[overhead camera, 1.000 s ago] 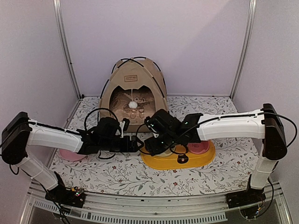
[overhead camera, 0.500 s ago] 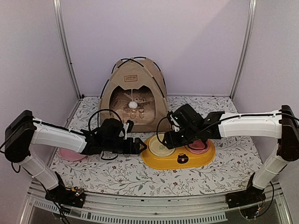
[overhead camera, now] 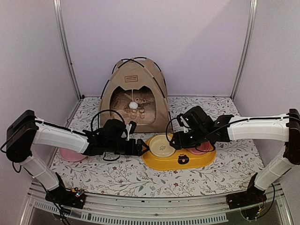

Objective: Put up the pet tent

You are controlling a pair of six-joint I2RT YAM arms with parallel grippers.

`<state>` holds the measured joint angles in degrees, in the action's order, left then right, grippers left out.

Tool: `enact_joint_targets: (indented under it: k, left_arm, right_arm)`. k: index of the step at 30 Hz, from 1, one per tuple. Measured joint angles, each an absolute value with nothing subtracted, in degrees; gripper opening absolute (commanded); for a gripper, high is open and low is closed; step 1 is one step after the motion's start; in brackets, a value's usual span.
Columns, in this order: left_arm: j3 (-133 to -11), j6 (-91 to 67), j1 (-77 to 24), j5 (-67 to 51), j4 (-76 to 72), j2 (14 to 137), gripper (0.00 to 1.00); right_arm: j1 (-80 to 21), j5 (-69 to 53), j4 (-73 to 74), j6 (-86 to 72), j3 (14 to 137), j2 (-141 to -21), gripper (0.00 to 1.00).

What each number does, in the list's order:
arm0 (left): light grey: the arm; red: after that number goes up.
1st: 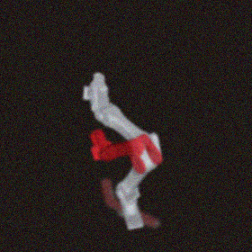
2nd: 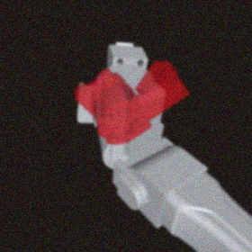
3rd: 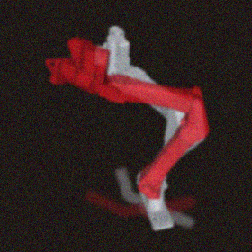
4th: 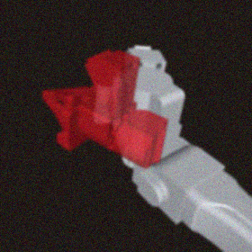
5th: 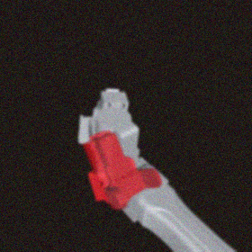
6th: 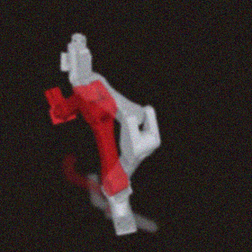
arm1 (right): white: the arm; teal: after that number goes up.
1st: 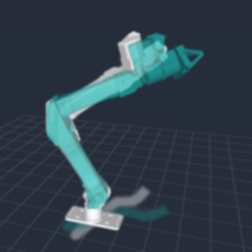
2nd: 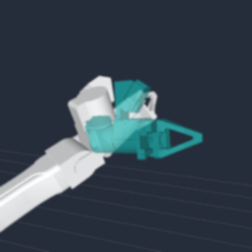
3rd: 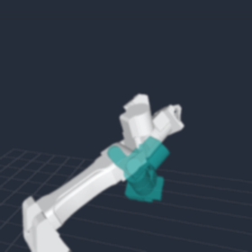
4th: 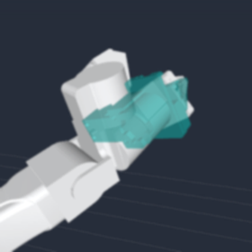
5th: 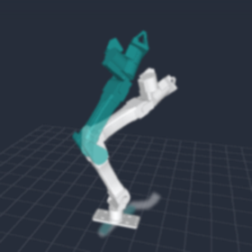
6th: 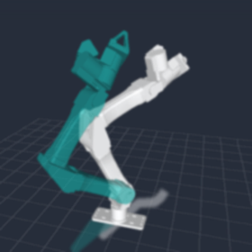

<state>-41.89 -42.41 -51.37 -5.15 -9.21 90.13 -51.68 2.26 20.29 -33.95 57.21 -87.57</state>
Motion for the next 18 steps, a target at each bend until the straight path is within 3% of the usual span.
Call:
enact_joint_targets:
  k: [9, 18]
  left_arm:
    - [-42.5, -42.0, -51.4, -5.5, -9.5, 91.4, 0.84]
    - [-52.3, -42.1, -54.2, -5.5, -9.9, 103.5, 0.85]
  right_arm:
    - [-51.4, 1.1, 19.4, -35.1, 56.8, -87.5, 0.56]
    - [-50.7, 2.6, 20.4, -35.5, 56.1, -82.8, 0.59]
